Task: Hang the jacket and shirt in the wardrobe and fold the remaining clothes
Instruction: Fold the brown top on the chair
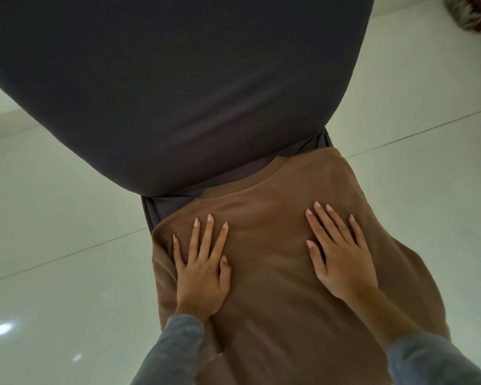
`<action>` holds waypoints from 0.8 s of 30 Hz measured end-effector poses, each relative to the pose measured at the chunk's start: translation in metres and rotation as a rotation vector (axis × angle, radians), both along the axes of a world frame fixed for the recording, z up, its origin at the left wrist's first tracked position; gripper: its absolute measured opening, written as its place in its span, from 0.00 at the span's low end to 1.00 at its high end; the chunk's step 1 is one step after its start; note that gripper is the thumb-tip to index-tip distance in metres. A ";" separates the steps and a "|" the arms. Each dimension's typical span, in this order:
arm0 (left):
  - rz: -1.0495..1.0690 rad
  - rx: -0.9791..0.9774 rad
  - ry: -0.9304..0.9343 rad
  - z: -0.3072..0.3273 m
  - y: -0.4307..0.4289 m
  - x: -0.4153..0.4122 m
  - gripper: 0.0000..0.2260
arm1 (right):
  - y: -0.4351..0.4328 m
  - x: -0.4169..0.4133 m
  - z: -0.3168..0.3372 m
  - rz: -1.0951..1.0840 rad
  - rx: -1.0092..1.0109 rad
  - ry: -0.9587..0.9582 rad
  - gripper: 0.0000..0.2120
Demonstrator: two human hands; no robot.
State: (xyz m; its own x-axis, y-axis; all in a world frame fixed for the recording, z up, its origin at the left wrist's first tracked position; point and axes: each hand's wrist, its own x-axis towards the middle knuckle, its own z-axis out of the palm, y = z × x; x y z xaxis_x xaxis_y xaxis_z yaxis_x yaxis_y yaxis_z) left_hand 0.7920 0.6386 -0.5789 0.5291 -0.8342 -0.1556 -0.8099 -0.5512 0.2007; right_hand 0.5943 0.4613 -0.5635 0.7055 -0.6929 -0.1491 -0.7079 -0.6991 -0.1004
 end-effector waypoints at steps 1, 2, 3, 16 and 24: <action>-0.002 -0.001 0.010 0.000 0.000 0.000 0.27 | 0.000 0.000 0.000 0.003 -0.014 0.003 0.26; -0.016 0.002 0.021 0.001 0.001 0.002 0.28 | 0.002 0.002 0.002 -0.008 -0.018 0.015 0.26; -0.025 0.007 0.030 0.002 -0.001 0.000 0.28 | 0.002 0.002 0.002 -0.032 -0.029 0.015 0.26; -0.540 0.061 0.101 0.015 0.026 0.056 0.30 | 0.172 0.077 0.001 -0.812 -0.090 -0.110 0.26; -0.736 0.024 0.239 0.024 0.038 0.088 0.29 | 0.260 0.073 -0.002 -1.032 -0.048 -0.187 0.25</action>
